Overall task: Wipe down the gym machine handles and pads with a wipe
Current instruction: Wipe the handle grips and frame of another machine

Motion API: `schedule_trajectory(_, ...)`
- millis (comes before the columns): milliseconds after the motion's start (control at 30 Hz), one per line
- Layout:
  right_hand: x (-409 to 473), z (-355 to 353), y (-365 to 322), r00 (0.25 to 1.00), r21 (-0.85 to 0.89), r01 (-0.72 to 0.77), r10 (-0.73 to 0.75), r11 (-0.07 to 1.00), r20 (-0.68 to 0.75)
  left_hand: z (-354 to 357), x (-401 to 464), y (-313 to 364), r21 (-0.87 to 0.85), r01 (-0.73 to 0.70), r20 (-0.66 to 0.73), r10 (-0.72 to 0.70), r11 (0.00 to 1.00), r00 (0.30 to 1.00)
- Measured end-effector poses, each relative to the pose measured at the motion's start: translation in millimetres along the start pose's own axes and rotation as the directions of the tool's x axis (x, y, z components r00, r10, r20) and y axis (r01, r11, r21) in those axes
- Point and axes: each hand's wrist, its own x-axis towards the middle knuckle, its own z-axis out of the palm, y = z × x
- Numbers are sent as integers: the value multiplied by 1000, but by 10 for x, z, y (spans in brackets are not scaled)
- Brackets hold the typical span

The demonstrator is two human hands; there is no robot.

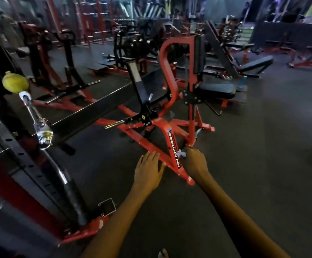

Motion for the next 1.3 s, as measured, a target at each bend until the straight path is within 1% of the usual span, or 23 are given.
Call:
schedule_trajectory(100, 599, 173, -37, 996, -26, 80, -79, 996, 29, 37, 478, -185, 7, 62, -33, -62, 998, 998)
schedule_trajectory(267, 1728, 351, -138, 987, -26, 132, -129, 991, 94, -79, 1446, -499, -4, 159, -87, -159, 987, 983)
schedule_trajectory(400, 2527, 462, -246, 983, -24, 171, -169, 985, 72, -187, 2146, -719, 28, 198, -132, -193, 980, 972)
schedule_trajectory(500, 3093, 662, -326, 977, 8, 187, -187, 982, 98, -208, 2589, -901, -1, 238, -137, -236, 971, 962)
schedule_trajectory(567, 3441, 815, -371, 962, 39, 225, -228, 974, 149, -209, 2857, -1041, -1, 269, -137, -267, 963, 954)
schedule_trajectory(633, 3809, 928, -442, 956, 51, 227, -233, 973, 180, -216, 3197, -1172, 18, 280, -130, -276, 960, 952)
schedule_trajectory(800, 4737, 1200, -614, 968, 109, 176, -192, 978, 163, -237, 4116, -1500, 29, 262, -192, -252, 965, 949)
schedule_trajectory(933, 5555, 1404, -747, 963, 213, 170, -208, 962, 171, -261, 4877, -1828, 78, 297, -163, -282, 952, 945)
schedule_trajectory(1033, 6227, 1550, -847, 966, 274, 132, -186, 953, 181, -340, 5509, -2063, 118, 307, -176, -285, 944, 942)
schedule_trajectory(1167, 6969, 1625, -1006, 965, 323, 173, -226, 930, 134, -458, 6244, -2282, 81, 320, -167, -304, 944, 938)
schedule_trajectory(1300, 7682, 1783, -1094, 964, 338, 164, -224, 927, 144, -415, 6921, -2524, 66, 315, -151, -303, 947, 941)
